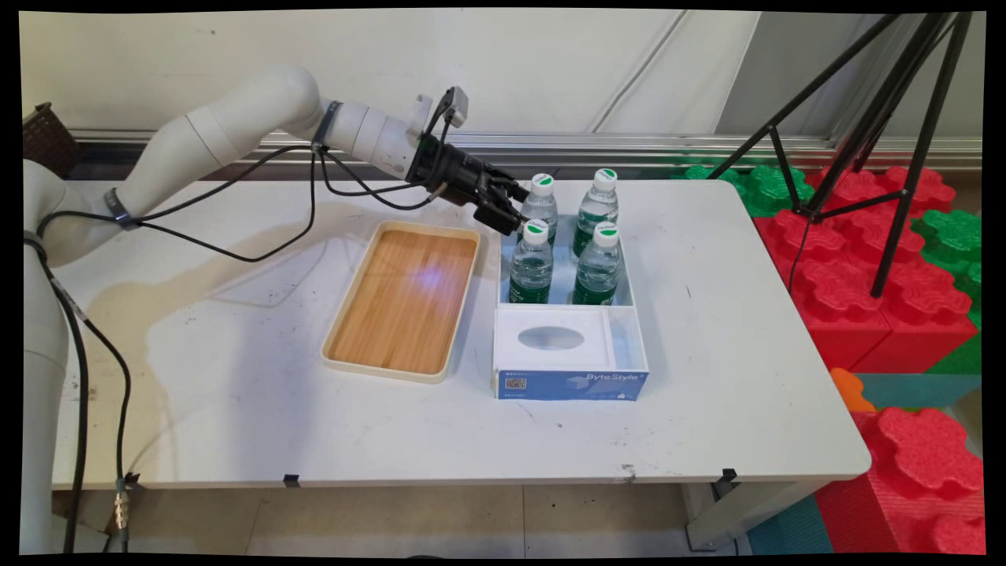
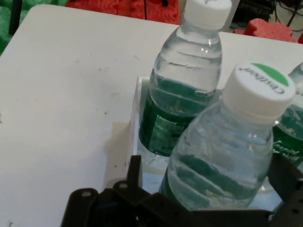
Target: Pick up the green bottle from the white box, then place the picked object on the tray
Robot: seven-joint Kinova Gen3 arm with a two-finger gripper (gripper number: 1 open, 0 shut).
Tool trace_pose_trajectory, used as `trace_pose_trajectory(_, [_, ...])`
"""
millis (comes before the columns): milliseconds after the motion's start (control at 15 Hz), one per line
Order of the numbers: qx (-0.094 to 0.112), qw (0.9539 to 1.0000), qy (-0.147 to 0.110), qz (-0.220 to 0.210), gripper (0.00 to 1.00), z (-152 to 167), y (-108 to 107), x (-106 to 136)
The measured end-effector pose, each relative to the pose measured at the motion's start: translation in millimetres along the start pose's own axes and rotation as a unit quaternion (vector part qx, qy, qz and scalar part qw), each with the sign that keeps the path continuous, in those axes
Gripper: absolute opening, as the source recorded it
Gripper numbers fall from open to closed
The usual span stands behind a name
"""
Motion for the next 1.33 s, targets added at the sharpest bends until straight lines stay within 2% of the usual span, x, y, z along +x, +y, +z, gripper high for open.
trace_pose_trajectory(533, [0.0, 1.0, 0.001, 0.004, 1.0, 19, -3, -4])
trace_pose_trajectory(600, [0.001, 1.0, 0.002, 0.006, 0.0, 21, -3, -5])
trace_pose_trajectory(1067, [0.005, 1.0, 0.001, 0.005, 0.0, 23, -7, -5])
trace_pose_trajectory(1333, [0.004, 0.9999, 0.009, 0.004, 0.0, 18, -9, 6])
